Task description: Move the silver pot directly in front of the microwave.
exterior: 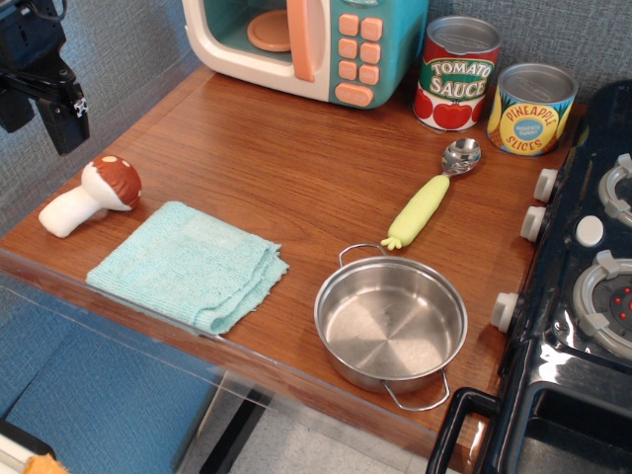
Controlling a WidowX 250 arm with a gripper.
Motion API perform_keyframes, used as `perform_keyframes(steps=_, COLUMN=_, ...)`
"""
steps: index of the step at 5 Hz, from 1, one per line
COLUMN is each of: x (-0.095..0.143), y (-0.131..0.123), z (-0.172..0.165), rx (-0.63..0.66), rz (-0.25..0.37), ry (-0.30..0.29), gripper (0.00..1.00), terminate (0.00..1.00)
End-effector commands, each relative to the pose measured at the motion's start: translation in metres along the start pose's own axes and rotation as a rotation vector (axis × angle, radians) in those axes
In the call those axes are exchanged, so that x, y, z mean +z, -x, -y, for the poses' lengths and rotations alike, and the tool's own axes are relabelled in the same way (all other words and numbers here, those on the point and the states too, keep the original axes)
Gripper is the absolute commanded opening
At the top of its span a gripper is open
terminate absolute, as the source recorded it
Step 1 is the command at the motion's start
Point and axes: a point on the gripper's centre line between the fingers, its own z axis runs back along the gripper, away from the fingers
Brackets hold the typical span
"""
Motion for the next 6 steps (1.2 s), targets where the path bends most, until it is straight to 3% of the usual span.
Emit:
perform_keyframes(steps=1, x=0.0, y=0.0, z=0.0, rx=0.0, rz=0.0, ry=0.0, gripper=1.0, terminate=0.0)
perform_keyframes(steps=3, x=0.011, y=-0.004, z=0.093, rx=-0.215, rz=0.053, ry=0.031, gripper=1.0, terminate=0.0)
perform_keyframes(steps=4, x=0.01, y=0.002, z=0.143, rx=-0.267, rz=0.073, ry=0.044, gripper=1.0, terminate=0.0)
perform_keyframes(steps=5, x=0.003, y=0.003, z=0.194, rx=-0.291, rz=0.066, ry=0.02, gripper=1.0, terminate=0.0)
perform_keyframes(steps=6, x=-0.005, y=0.002, z=0.245, rx=-0.282, rz=0.043, ry=0.036, gripper=1.0, terminate=0.0)
